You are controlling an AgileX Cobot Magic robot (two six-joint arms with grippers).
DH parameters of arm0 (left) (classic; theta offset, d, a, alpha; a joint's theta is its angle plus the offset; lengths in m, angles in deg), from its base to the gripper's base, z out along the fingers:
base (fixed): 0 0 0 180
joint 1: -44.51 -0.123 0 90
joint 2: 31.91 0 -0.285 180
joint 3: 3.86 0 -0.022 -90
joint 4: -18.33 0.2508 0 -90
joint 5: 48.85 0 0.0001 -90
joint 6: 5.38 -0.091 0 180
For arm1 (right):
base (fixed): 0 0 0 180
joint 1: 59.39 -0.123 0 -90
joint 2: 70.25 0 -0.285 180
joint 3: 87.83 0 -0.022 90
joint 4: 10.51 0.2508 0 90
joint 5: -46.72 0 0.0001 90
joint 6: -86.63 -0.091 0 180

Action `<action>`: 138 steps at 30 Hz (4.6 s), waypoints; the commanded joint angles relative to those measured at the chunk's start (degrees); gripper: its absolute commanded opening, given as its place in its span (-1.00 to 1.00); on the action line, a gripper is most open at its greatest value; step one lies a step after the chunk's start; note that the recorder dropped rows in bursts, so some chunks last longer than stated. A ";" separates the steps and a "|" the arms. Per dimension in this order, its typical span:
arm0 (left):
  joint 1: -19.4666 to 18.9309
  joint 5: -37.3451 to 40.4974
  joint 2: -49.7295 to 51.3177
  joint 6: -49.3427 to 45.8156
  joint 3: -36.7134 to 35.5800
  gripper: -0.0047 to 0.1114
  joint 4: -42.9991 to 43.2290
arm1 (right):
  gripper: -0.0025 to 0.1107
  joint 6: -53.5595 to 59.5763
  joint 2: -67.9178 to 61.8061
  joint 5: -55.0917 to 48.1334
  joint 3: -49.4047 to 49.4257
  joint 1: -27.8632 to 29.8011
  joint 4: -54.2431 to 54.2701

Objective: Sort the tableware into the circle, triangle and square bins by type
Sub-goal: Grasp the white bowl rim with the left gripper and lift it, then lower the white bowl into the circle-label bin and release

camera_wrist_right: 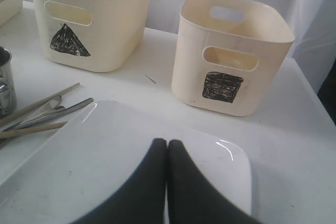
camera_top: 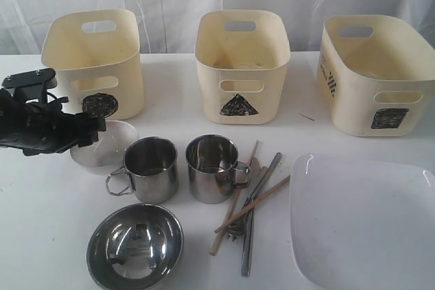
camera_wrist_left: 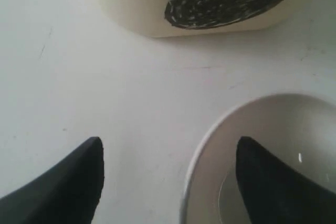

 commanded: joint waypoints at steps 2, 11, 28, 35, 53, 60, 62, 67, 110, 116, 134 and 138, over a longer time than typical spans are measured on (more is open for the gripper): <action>2.88 0.30 3.15 -0.03 2.73 0.33 0.41 | -0.96 0.07 0.37 0.29 0.40 -0.18 -0.09; 3.18 3.61 3.82 -0.03 2.77 -0.11 0.41 | -0.96 0.07 0.37 0.29 0.40 -0.18 -0.09; -1.16 11.07 -6.81 -11.04 2.77 -0.92 0.59 | -0.96 0.07 0.37 0.29 0.40 -0.18 -0.09; -3.06 16.71 -12.09 -15.35 2.77 -0.92 0.69 | -0.96 0.07 0.37 0.29 0.40 -0.18 -0.09; -3.06 19.61 -32.22 -15.35 2.29 -0.92 0.69 | -0.96 0.07 0.37 0.29 0.40 -0.18 -0.09; -3.06 12.31 -29.60 -15.10 2.85 -0.92 0.48 | -0.96 0.07 0.37 0.29 0.40 -0.18 -0.09; -3.06 10.79 -27.41 -15.10 4.46 -0.92 0.48 | -0.96 0.07 0.37 0.29 0.40 -0.18 -0.09; -3.06 12.13 -20.93 -15.33 10.05 -0.92 0.64 | -0.96 0.07 0.37 0.29 0.40 -0.18 -0.09; -8.16 0.80 9.97 -20.70 34.36 -0.54 1.06 | -0.96 0.07 0.37 0.29 0.40 -0.18 -0.05; -8.16 -2.27 10.10 -20.70 34.36 -0.14 1.54 | -0.96 0.07 0.37 0.29 0.40 -0.18 -0.05; -3.65 24.83 -2.53 -16.10 34.24 -0.10 1.03 | -0.96 0.07 0.37 0.29 0.40 -0.18 -0.05; -2.14 37.49 -8.11 -15.52 32.30 -0.10 1.56 | -0.96 0.07 0.37 0.29 0.40 -0.18 -0.05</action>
